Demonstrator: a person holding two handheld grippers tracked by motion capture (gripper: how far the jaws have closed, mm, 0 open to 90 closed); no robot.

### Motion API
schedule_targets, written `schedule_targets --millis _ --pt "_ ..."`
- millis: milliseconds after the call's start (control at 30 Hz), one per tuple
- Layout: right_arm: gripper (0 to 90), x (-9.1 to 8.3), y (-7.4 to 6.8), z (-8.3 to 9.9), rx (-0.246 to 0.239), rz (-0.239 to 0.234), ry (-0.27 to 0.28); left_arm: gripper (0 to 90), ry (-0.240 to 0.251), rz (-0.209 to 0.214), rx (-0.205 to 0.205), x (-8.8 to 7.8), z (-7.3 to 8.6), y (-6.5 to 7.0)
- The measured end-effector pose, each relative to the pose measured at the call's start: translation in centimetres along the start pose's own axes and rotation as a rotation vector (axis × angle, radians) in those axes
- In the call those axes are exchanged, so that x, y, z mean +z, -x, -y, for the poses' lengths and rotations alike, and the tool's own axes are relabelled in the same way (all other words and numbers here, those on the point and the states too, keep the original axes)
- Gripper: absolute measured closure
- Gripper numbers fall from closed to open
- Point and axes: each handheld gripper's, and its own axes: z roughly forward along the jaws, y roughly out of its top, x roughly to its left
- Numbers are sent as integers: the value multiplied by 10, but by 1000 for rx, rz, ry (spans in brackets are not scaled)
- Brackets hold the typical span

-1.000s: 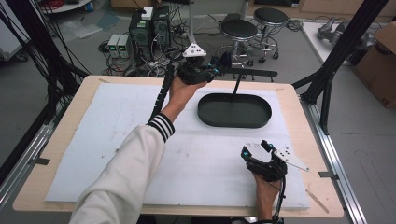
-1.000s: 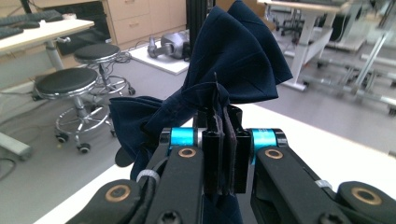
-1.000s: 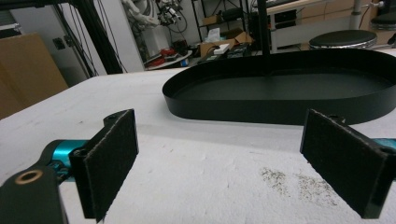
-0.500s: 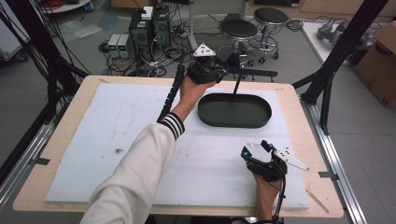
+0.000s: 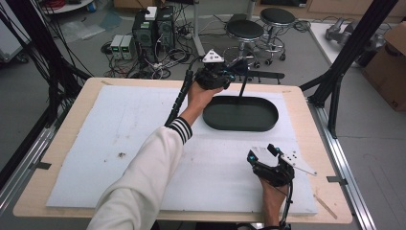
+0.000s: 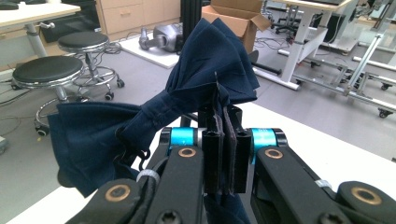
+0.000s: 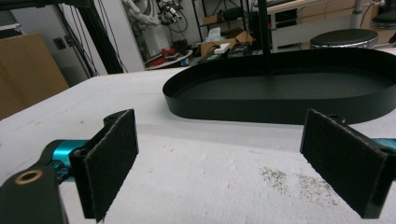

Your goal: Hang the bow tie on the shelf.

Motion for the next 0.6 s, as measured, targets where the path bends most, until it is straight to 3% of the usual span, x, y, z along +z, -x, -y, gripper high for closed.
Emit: schedule_targets --millis 400,533,600 --pt "104 0 0 0 9 3 -5 868 2 4 -30 7 6 -7" --pt "104 0 0 0 4 3 -6 868 -22 -1 -24 11 11 -8" --pt "104 0 0 0 5 3 -5 868 -4 -6 -34 11 10 -9"
